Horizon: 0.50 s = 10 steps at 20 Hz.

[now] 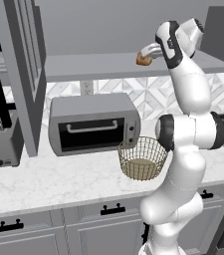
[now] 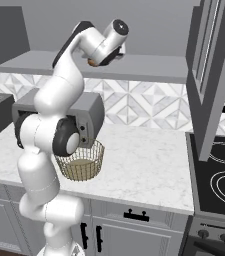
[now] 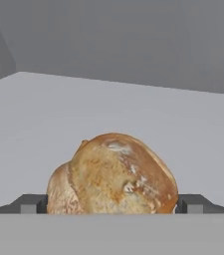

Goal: Open the cabinet, pick up the bread from the cabinet and place it in the basket. Then move the basket to the dining counter.

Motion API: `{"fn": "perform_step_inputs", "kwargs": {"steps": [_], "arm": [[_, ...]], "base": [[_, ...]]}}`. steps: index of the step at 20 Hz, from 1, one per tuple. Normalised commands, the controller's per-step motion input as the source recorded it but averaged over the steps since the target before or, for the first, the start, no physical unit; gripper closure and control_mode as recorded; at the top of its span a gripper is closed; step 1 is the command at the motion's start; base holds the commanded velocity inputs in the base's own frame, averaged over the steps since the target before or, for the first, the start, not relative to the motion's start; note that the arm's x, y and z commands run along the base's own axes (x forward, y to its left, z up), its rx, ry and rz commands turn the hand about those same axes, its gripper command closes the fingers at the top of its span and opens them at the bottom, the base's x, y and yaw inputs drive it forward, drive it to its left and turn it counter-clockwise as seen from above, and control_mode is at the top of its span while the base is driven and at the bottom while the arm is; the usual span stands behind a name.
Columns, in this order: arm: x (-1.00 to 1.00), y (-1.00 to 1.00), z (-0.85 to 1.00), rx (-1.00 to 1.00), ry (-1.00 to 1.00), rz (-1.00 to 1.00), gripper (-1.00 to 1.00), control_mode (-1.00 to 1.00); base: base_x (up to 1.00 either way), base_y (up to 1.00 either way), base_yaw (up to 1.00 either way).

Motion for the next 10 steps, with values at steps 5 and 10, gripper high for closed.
{"fn": "perform_step_inputs", "kwargs": {"steps": [5, 10], "arm": [[0.18, 0.69, -0.46, -0.01, 0.00, 0.09, 1.00, -1.00], [-0.02, 0.41, -0.26, 0.00, -0.12, 0.09, 1.00, -1.00]], "base": [[0.00, 0.00, 0.00], [0.00, 0.00, 0.00]]}}
